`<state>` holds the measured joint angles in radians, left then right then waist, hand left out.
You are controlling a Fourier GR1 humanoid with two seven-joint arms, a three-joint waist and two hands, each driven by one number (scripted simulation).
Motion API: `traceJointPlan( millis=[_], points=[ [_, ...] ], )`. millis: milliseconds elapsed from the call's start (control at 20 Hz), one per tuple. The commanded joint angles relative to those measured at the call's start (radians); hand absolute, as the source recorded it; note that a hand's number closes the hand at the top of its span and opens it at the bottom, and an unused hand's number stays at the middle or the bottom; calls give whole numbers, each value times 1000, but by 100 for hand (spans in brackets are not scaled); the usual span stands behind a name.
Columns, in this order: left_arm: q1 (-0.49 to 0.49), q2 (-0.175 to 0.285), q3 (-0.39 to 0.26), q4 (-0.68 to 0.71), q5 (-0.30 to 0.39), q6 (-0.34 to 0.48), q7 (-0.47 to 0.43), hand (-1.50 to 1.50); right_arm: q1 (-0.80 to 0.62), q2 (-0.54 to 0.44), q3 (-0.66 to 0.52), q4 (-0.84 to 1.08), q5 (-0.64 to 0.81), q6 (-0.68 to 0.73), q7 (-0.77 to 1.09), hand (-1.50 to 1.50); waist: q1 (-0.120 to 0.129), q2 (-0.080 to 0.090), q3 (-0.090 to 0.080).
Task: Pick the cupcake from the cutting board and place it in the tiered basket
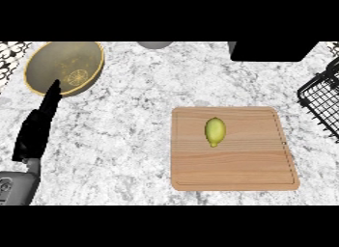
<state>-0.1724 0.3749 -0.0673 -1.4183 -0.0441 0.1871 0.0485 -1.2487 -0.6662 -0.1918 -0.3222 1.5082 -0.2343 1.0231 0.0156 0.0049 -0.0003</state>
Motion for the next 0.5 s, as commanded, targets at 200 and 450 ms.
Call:
traceJointPlan(
  millis=[200, 450],
  points=[
    [77, 8, 22, -77, -22, -3, 11, 0, 114, -46, -43, -78, -85, 79, -109, 150, -15, -11, 0],
    [45, 16, 48, -78, 0, -44, 29, 0, 158, -56, -118, -97, -183, 41, -178, 150, -5, -5, 1]
  ],
)
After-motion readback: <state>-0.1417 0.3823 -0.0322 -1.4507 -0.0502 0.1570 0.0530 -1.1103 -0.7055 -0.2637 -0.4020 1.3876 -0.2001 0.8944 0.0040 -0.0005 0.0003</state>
